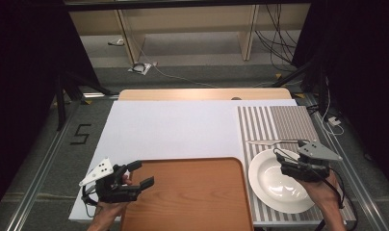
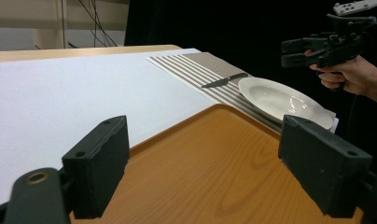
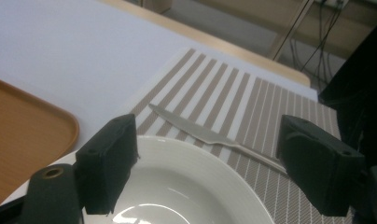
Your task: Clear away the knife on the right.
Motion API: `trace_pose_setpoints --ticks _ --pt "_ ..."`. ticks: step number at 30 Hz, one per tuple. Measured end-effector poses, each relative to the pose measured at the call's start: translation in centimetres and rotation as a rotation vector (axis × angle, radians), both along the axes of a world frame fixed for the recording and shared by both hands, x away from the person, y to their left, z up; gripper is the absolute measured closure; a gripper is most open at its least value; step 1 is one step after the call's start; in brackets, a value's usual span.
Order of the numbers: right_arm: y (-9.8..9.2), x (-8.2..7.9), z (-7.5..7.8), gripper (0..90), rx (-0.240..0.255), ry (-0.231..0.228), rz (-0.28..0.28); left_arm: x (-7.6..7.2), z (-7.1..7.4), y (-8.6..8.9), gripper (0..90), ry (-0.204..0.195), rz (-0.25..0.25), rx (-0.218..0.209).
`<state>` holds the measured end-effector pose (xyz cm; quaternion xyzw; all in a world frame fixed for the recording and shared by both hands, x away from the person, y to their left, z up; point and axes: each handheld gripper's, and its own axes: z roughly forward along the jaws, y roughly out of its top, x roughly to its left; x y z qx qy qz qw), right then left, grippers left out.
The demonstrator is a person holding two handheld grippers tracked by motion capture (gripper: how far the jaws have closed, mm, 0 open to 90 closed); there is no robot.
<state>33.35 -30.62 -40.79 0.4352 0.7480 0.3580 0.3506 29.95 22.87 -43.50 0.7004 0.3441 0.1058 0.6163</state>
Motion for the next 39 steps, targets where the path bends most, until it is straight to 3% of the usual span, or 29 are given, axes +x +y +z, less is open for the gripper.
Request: trace_pose_setpoints --ticks 11,15,20,21,23,29,32,33,36,39 --pt "-1.1 3.3 0.5 23.0 -0.068 0.117 -0.036 0.1 0.0 0.2 16.5 0.001 0.007 0.001" --pt "-1.5 5.3 0.5 24.0 -0.124 0.204 -0.045 0.1 -0.1 0.1 16.5 0.004 0.005 0.002" --pt "-1.8 7.1 0.7 24.5 -0.149 0.261 -0.039 0.1 0.0 0.1 16.5 0.002 0.004 0.002" --pt "-1.9 8.0 0.6 24.7 -0.167 0.295 -0.038 0.1 0.0 0.1 16.4 0.003 0.004 0.004" --pt "-1.9 8.3 0.5 24.8 -0.174 0.310 -0.036 0.1 0.0 0.1 16.4 0.003 0.005 0.001" --pt "-1.9 11.4 -0.1 26.2 -0.237 0.421 -0.017 0.1 0.0 0.0 16.5 0.002 0.004 -0.002" --pt "-2.0 12.2 -0.2 26.5 -0.241 0.450 -0.011 0.1 0.0 0.0 16.5 0.002 0.006 -0.003" --pt "-2.0 13.1 -0.3 27.1 -0.254 0.486 -0.016 0.1 0.0 0.1 16.5 0.000 0.005 -0.001" --pt "-2.0 13.8 -0.4 27.8 -0.278 0.505 -0.014 0.1 0.0 0.1 16.5 0.002 0.005 -0.003" --pt "-2.1 14.9 -1.0 28.7 -0.296 0.557 -0.008 0.1 0.0 0.1 16.5 0.004 0.004 -0.004"
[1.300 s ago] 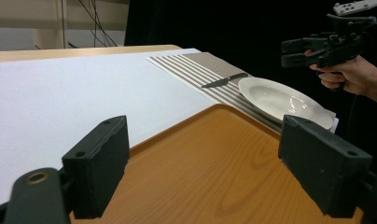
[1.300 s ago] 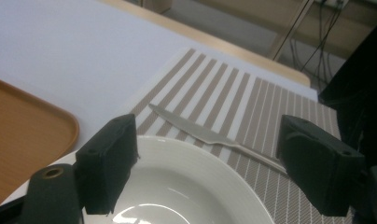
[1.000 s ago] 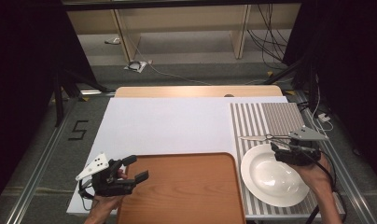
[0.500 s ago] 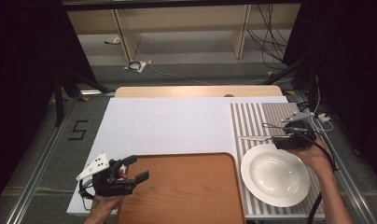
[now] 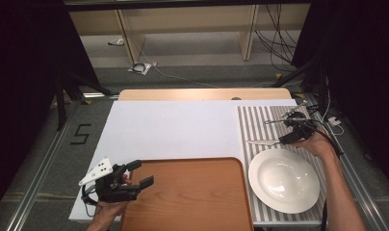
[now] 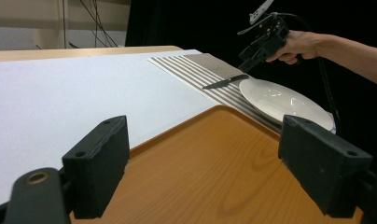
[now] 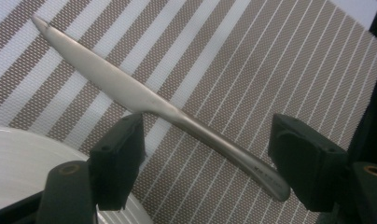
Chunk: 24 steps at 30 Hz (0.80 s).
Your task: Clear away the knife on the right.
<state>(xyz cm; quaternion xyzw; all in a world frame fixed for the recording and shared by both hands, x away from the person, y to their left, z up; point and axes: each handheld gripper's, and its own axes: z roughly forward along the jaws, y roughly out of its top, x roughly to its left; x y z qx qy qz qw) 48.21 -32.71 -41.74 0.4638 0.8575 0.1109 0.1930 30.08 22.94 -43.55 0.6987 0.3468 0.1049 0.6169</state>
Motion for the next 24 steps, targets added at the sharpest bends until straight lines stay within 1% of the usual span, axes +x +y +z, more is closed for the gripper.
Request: trace_pose_setpoints --ticks 2,5,6,7,8,9,10,13,14,16,18,20,22,24 --pt "0.0 0.1 -0.1 28.7 -0.008 0.009 -0.005 0.0 0.0 0.0 16.5 0.000 -0.001 0.000" --pt "-0.1 0.7 -0.5 30.0 -0.020 0.041 -0.002 0.0 0.0 0.0 16.5 0.000 -0.001 0.000" --pt "-0.2 0.9 -0.6 30.2 -0.027 0.045 -0.003 0.0 0.0 0.0 16.5 0.000 -0.001 -0.001" --pt "-0.2 1.0 -0.7 31.0 -0.024 0.055 -0.008 0.0 0.0 0.0 16.5 0.000 -0.001 -0.001" --pt "-0.3 1.2 -1.2 32.1 -0.029 0.071 -0.005 0.0 0.0 0.0 16.5 -0.001 -0.001 -0.001" --pt "-0.3 1.2 -1.2 32.1 -0.029 0.071 -0.005 0.0 0.0 0.0 16.5 -0.001 -0.001 -0.001" --pt "-0.4 1.4 -1.5 32.7 -0.037 0.086 -0.003 0.0 0.0 0.0 16.5 -0.001 -0.001 -0.001" --pt "-0.3 1.6 -1.7 34.0 -0.033 0.096 -0.002 0.0 0.0 0.0 16.6 0.000 -0.001 -0.001" --pt "-0.2 1.8 -1.9 35.0 -0.049 0.111 0.005 0.0 0.0 0.0 16.6 0.001 -0.001 -0.001" --pt "-0.2 1.9 -1.9 35.6 -0.050 0.115 0.007 0.0 0.0 0.0 16.6 0.000 -0.002 0.001" --pt "-0.1 2.2 -2.2 37.8 -0.061 0.132 0.011 0.0 0.0 -0.1 16.6 -0.001 -0.003 0.002" --pt "-0.1 2.2 -2.3 38.4 -0.064 0.138 0.014 0.0 0.0 0.0 16.6 -0.001 -0.001 -0.001" --pt "-0.1 2.4 -2.5 41.3 -0.093 0.160 0.022 0.0 0.0 0.0 16.6 0.000 0.000 -0.001" --pt "-0.1 2.5 -2.5 41.7 -0.098 0.164 0.025 0.0 0.0 0.0 16.6 0.001 -0.001 -0.001"
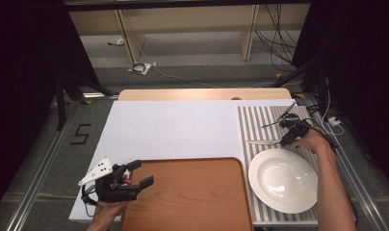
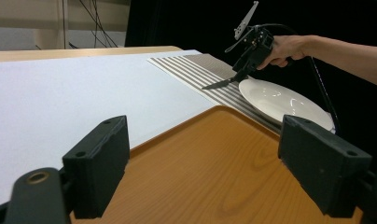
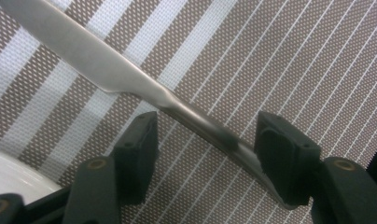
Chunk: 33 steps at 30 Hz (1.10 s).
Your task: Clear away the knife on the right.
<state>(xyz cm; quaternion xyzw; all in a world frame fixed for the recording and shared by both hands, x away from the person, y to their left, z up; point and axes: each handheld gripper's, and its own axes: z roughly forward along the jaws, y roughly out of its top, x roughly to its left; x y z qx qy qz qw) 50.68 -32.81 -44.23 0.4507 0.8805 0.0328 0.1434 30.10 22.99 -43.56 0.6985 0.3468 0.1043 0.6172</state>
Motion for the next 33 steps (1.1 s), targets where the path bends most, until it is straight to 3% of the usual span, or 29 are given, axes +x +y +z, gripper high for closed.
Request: trace_pose_setpoints --ticks 11,21,28,33 --pt "0.0 0.6 -0.7 48.6 -0.049 0.057 0.021 0.0 0.0 -0.1 16.7 0.001 -0.001 0.001" --pt "0.1 1.2 -0.7 50.6 -0.055 0.078 0.043 0.0 0.0 -0.2 16.7 0.001 -0.006 0.004" --pt "0.1 1.3 -0.7 47.2 -0.069 0.081 0.046 -0.1 0.0 -0.2 16.7 0.001 -0.010 0.004" --pt "0.0 1.3 -0.7 49.3 -0.055 0.085 0.047 -0.1 0.0 -0.2 16.8 0.004 -0.010 0.004"
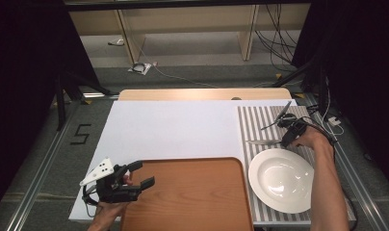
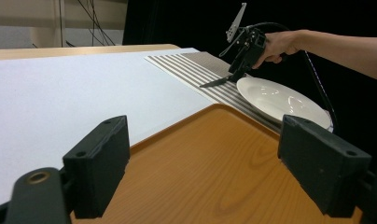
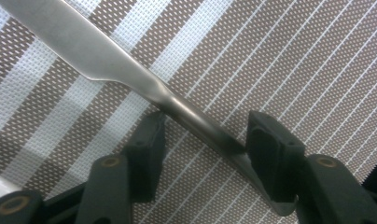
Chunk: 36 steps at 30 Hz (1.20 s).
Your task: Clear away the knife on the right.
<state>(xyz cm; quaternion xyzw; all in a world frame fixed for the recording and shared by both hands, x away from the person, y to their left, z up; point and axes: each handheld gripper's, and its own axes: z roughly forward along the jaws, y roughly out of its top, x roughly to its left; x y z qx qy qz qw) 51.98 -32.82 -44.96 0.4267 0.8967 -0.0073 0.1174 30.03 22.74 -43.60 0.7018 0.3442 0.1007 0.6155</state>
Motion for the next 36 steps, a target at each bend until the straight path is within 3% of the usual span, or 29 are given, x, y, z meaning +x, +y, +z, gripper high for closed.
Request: trace_pose_setpoints --ticks 12,24,30,34,36 --pt "0.39 -0.09 0.01 52.1 -0.016 -0.003 0.012 -0.09 0.03 -0.08 16.8 -0.005 -0.004 0.003" --pt "-0.24 0.03 -0.06 49.1 0.022 -0.014 -0.008 -0.07 0.02 -0.09 16.9 -0.004 -0.005 0.003" --pt "0.01 -0.07 -0.02 54.2 0.019 -0.010 0.007 -0.09 0.05 -0.07 16.9 -0.005 -0.004 0.005" --pt "-0.18 -0.02 0.00 62.4 0.059 0.013 -0.014 -0.10 0.05 -0.04 16.9 -0.005 -0.002 0.002" --pt "-0.13 -0.06 0.00 63.3 0.053 0.012 -0.010 -0.10 0.04 -0.04 17.0 -0.004 -0.002 0.003"
